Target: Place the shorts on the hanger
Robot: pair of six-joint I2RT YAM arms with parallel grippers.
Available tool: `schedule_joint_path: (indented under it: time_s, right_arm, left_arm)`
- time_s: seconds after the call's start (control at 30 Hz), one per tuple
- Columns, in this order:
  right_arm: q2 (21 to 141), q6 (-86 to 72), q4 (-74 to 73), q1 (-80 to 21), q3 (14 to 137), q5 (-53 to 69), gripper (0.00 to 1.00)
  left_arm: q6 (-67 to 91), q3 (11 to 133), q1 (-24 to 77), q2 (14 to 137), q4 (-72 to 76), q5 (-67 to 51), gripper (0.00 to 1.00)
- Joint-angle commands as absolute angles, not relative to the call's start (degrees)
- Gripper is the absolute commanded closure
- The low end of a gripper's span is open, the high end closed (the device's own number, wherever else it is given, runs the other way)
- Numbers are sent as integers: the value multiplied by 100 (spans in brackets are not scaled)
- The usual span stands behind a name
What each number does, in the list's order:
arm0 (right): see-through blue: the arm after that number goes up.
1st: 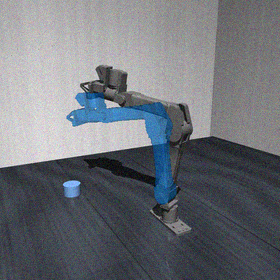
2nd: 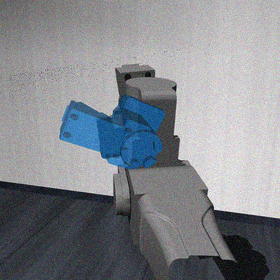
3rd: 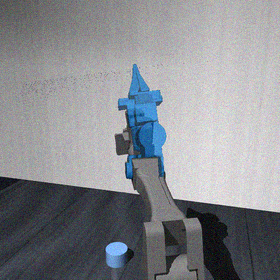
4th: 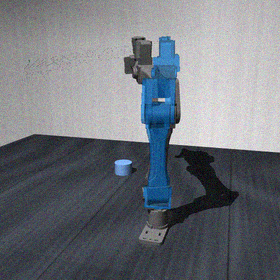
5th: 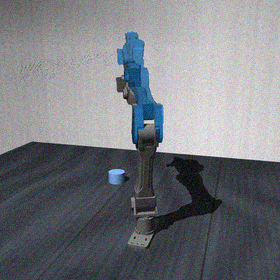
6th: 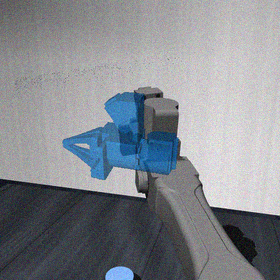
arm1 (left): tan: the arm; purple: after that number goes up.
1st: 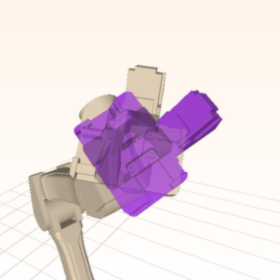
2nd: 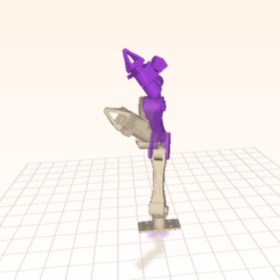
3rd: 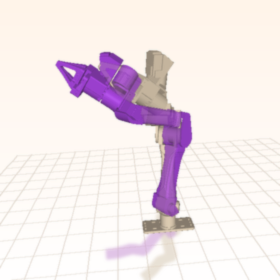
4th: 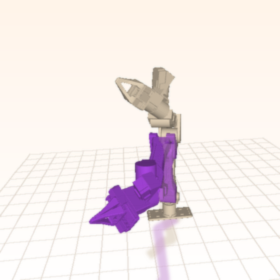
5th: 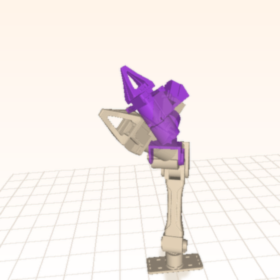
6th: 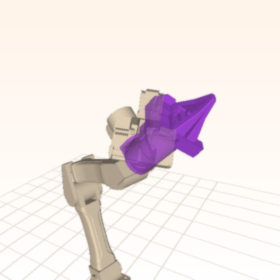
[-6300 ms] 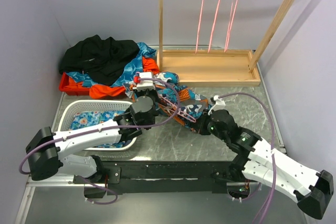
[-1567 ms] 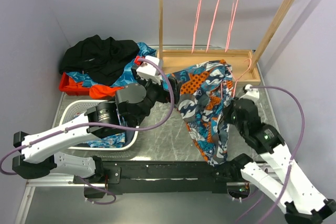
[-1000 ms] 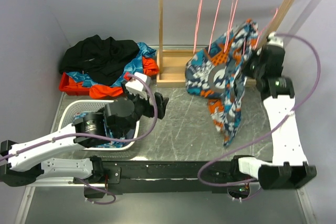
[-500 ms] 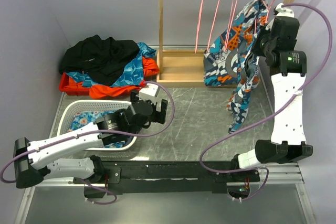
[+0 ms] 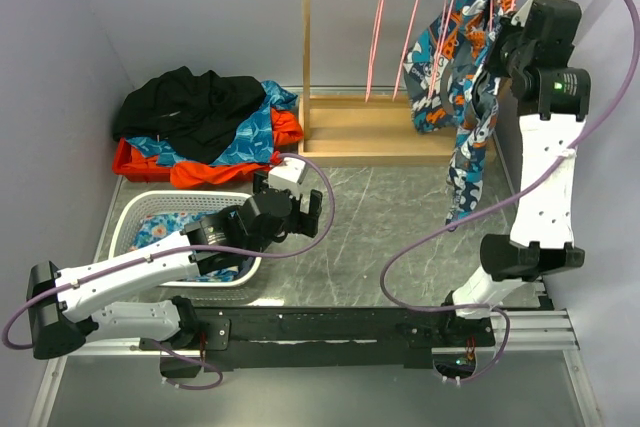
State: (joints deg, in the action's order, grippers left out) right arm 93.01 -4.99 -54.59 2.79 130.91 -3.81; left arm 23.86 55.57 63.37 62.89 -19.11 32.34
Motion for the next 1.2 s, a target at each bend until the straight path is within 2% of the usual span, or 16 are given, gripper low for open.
schedule_joint_path:
  time_s: [0.0, 0.37, 1.17]
  right_arm:
    - [9597, -378, -5431, 299, 13622, -439, 100]
    - [10309, -439, -5502, 404, 14343, -361, 100]
    - [10714, -791, -5106, 729, 14300, -141, 100]
  left_arm:
    - [2382, 5555, 6293, 6328, -1617, 3059, 4]
    - [2373, 5555, 6153, 6390, -1564, 2918, 4]
    - [2391, 5546, 6056, 6442, -1564, 2813, 4]
